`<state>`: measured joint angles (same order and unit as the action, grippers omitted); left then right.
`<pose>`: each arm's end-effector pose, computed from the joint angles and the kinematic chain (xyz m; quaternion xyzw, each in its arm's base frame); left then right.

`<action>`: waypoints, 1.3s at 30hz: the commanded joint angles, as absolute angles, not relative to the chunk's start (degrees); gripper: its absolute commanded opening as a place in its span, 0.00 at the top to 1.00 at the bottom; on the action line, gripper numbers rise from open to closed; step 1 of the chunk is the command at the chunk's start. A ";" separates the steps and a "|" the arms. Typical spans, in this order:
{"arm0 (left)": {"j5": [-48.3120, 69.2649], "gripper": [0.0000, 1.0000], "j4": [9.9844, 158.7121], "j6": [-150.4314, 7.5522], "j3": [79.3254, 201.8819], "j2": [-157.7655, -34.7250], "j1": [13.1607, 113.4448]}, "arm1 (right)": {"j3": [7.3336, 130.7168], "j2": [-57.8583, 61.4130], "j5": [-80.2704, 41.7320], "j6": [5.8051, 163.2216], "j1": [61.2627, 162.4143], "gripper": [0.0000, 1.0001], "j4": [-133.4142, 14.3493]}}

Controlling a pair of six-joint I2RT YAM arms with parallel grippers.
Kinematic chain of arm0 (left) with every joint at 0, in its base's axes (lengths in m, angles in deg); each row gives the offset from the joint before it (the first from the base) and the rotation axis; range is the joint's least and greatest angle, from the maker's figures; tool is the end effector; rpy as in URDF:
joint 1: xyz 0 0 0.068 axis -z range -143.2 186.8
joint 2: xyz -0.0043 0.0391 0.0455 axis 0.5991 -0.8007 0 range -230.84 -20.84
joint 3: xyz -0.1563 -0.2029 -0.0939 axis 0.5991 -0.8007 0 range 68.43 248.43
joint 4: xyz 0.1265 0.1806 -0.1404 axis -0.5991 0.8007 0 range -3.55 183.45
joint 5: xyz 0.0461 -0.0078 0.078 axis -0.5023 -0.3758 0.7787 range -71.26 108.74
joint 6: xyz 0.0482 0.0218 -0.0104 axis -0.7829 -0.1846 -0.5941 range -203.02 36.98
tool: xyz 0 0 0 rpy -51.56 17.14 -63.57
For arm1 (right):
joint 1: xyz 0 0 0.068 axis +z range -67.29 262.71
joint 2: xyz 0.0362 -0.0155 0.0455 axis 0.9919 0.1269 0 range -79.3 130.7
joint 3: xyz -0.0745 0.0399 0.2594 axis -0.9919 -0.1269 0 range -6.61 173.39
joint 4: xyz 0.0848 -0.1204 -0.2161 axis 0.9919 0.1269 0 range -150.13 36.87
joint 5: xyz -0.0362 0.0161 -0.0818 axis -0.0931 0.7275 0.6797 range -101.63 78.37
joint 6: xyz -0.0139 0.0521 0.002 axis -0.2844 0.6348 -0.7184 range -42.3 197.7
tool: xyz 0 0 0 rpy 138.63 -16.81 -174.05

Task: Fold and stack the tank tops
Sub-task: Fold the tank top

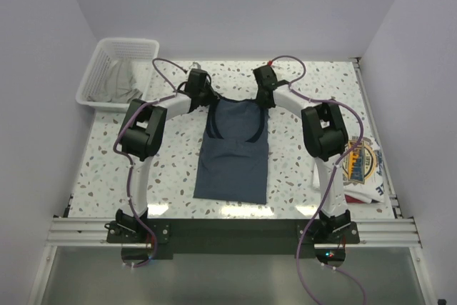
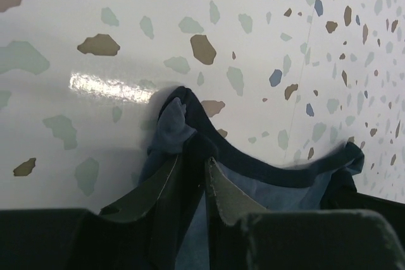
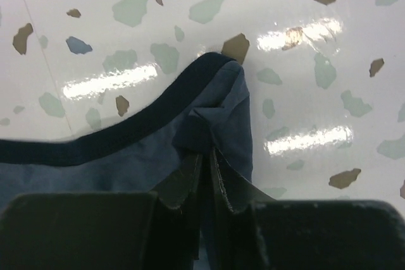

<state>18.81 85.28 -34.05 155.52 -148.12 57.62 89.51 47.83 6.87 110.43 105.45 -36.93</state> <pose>0.4589 -0.1744 0.1423 -0.2198 0.8755 -0.2457 0.3533 0.4500 0.1764 0.1617 0.1309 0.9314 0.0058 0.3396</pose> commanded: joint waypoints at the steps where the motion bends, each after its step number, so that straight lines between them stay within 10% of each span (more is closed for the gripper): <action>1: 23.57 0.74 85.66 -33.27 158.78 -148.71 57.55 | 92.35 51.12 5.78 109.08 105.12 0.87 -37.36; 15: 22.17 0.55 76.62 -39.07 163.36 -149.87 57.46 | 95.52 46.48 6.21 104.59 104.69 0.53 -40.62; 30: 18.65 0.38 74.31 -41.45 159.41 -139.42 56.67 | 95.17 39.09 4.63 105.30 104.42 0.52 -38.43; 39: 31.56 0.41 96.79 -31.09 134.56 -117.55 60.09 | 70.16 16.55 -1.52 111.45 105.73 0.53 -34.90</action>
